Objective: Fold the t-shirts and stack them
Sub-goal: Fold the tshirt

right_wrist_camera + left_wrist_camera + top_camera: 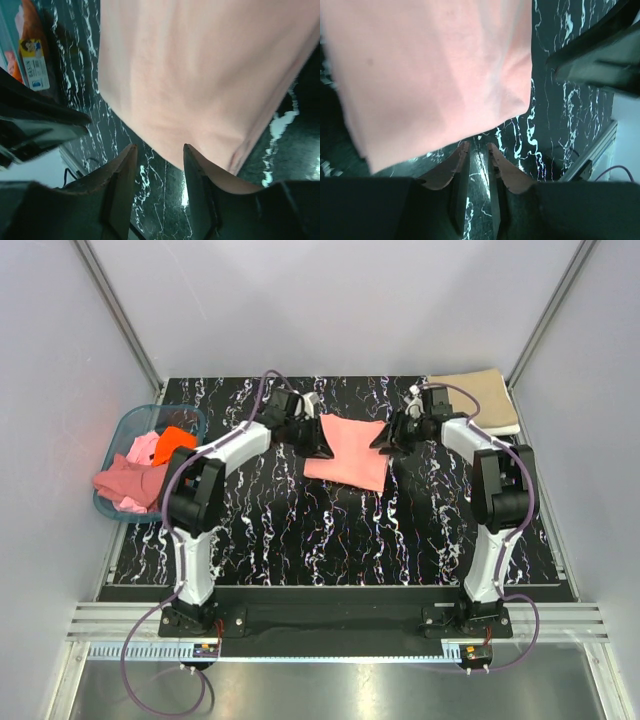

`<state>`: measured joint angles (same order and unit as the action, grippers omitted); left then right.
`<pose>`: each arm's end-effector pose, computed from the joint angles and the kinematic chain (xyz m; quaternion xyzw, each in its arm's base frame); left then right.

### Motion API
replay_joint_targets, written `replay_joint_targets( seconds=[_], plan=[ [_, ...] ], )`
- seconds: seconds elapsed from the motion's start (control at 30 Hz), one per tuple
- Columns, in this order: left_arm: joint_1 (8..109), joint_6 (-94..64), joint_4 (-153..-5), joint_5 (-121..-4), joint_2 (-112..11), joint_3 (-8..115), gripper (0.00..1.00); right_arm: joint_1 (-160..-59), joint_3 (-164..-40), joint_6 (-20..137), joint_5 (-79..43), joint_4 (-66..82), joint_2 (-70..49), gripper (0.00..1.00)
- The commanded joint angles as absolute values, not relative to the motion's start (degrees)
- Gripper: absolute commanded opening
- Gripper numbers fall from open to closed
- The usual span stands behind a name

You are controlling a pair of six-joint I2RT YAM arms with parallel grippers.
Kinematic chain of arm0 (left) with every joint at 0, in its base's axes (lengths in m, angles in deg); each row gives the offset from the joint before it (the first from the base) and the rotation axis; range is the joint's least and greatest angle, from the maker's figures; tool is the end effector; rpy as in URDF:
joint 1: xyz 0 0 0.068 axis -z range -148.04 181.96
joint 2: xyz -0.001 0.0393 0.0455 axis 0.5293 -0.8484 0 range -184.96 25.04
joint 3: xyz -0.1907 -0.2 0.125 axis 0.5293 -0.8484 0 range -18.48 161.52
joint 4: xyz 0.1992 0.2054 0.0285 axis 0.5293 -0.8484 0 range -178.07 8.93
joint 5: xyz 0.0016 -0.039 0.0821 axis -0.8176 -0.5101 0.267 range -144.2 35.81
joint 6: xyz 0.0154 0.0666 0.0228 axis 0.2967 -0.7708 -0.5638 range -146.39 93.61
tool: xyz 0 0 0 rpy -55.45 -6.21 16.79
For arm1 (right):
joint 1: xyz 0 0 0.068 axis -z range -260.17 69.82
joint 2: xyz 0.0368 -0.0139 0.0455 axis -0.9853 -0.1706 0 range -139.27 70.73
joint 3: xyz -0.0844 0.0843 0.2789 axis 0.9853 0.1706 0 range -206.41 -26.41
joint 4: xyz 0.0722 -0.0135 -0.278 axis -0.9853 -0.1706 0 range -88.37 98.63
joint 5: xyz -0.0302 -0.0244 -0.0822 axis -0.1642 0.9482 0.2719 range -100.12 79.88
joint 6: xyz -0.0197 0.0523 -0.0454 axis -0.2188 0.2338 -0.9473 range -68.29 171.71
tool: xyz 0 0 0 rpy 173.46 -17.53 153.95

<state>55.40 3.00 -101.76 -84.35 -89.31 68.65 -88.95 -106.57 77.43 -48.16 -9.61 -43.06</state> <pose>0.4430 -0.2247 0.2182 0.0465 0.9048 -0.3717 0.2025 0.4629 0.1086 0.1877 0.0264 0.8995 0.3857 0.2035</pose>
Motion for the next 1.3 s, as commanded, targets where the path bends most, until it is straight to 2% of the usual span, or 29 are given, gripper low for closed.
replay_joint_targets(
  seconds=[0.0, 0.13, 0.17, 0.27, 0.53, 0.6, 0.7, 0.73, 0.83, 0.87, 0.97, 1.13, 1.27],
  plan=[
    [56.4, 2.3, -100.3, -88.3, -94.7, 70.9, 0.24, -87.2, -113.3, 75.9, -43.7, -11.0, -45.3, 0.49],
    [56.3, 2.0, -100.2, -87.2, -97.1, 70.9, 0.24, -86.8, -119.8, 75.4, -44.0, -11.7, -50.8, 0.34],
    [56.4, 1.8, -100.2, -87.1, -97.7, 70.6, 0.24, -86.7, -121.1, 75.5, -44.3, -11.7, -51.9, 0.26],
    [56.4, 1.8, -100.1, -86.5, -98.3, 69.5, 0.24, -86.2, -125.6, 76.4, -42.4, -11.6, -56.2, 0.21],
    [56.8, 1.9, -99.9, -85.7, -97.5, 67.1, 0.24, -84.0, -136.3, 78.8, -41.1, -12.2, -66.9, 0.16],
    [57.3, 2.2, -100.1, -86.4, -95.6, 66.9, 0.24, -83.7, -137.0, 78.7, -41.4, -12.5, -66.7, 0.18],
    [57.4, 2.6, -101.1, -88.4, -90.9, 66.8, 0.27, -83.2, -137.1, 77.7, -42.7, -13.0, -64.3, 0.25],
    [57.4, 2.7, -101.5, -89.3, -89.3, 66.8, 0.27, -83.0, -137.0, 77.6, -42.8, -13.3, -63.3, 0.32],
    [57.3, 2.1, -104.2, -90.8, -83.3, 67.8, 0.29, -83.0, -134.7, 77.7, -43.0, -13.7, -58.1, 0.42],
    [57.0, 1.0, -107.1, -90.6, -80.5, 69.1, 0.3, -83.0, -133.6, 77.9, -41.4, -13.6, -56.6, 0.51],
    [56.5, -1.9, -111.5, -90.1, -75.0, 70.0, 0.31, -83.1, -128.0, 77.4, -38.3, -13.5, -51.8, 0.59],
    [55.2, -5.4, -113.5, -87.0, -67.8, 63.5, 0.32, -83.0, -123.1, 73.3, -36.4, -14.2, -50.2, 0.7],
    [53.8, -7.5, -113.7, -88.7, -63.2, 57.7, 0.32, -83.0, -126.3, 69.8, -37.4, -16.9, -54.1, 0.73]
  ],
)
